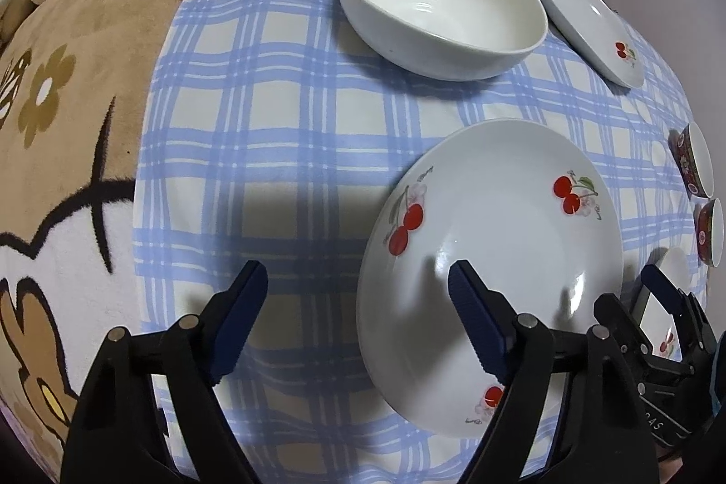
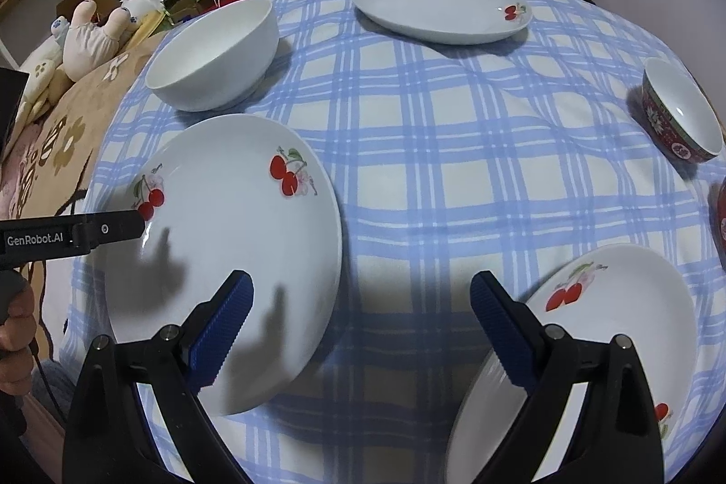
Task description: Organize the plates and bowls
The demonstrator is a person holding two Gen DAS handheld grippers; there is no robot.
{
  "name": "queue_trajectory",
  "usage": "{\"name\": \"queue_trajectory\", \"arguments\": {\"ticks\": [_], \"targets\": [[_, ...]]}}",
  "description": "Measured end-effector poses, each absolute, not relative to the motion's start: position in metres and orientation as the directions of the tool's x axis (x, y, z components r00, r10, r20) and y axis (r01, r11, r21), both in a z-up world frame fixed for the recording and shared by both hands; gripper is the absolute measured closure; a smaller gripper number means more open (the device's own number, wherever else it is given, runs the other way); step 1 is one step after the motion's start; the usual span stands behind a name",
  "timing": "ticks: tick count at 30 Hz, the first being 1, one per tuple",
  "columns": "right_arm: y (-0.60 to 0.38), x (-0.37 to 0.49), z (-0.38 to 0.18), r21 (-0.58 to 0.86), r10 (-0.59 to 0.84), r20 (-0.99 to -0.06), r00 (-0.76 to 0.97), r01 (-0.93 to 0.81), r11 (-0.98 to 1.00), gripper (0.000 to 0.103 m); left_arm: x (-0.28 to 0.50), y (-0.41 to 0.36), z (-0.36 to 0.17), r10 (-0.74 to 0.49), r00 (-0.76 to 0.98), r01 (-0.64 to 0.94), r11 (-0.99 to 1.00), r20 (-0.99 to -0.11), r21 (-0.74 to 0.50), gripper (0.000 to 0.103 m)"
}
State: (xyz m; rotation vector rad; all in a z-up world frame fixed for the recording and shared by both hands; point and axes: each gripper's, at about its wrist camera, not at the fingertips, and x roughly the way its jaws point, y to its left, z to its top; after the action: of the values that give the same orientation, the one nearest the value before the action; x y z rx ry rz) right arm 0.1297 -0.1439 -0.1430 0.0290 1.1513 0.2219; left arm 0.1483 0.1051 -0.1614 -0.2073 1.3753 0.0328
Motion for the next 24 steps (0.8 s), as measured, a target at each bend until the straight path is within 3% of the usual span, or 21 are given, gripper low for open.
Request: {"name": "queue_trajectory", "arguments": {"ticks": [3,7,13,19,24], "targets": [[-0.143,0.130,-0.143,0.135,0.190,-0.902,0.386,-0.165,0.977,0.007,0.148,0.104,-0.161,-0.110,0.199,-0.133,0.981,-0.974,-0.138,0.033],[-0.144,0.131,-0.144,0.177,0.224,-0.906,0.360,-0.161,0.971,0.021,0.146,0.101,-0.164,-0.114,0.191,-0.113,0.984,-0.975,-0.137,0.043],[-0.146,0.132,-0.149,0.237,0.277,-0.908,0.314,-0.159,0.958,0.053,0.147,0.095,-0.171,-0.094,0.159,-0.088,0.990,-0.983,-0.109,0.059],[-0.147,0.133,-0.153,0.252,0.287,-0.911,0.296,-0.151,0.956,0.067,0.153,0.086,-0.176,-0.100,0.119,-0.061,0.992,-0.988,-0.108,0.075],[-0.149,0.136,-0.155,0.318,0.350,-0.894,0.280,-0.153,0.936,0.087,0.154,0.081,-0.177,-0.086,0.132,-0.030,0.995,-0.988,-0.091,0.075]]}}
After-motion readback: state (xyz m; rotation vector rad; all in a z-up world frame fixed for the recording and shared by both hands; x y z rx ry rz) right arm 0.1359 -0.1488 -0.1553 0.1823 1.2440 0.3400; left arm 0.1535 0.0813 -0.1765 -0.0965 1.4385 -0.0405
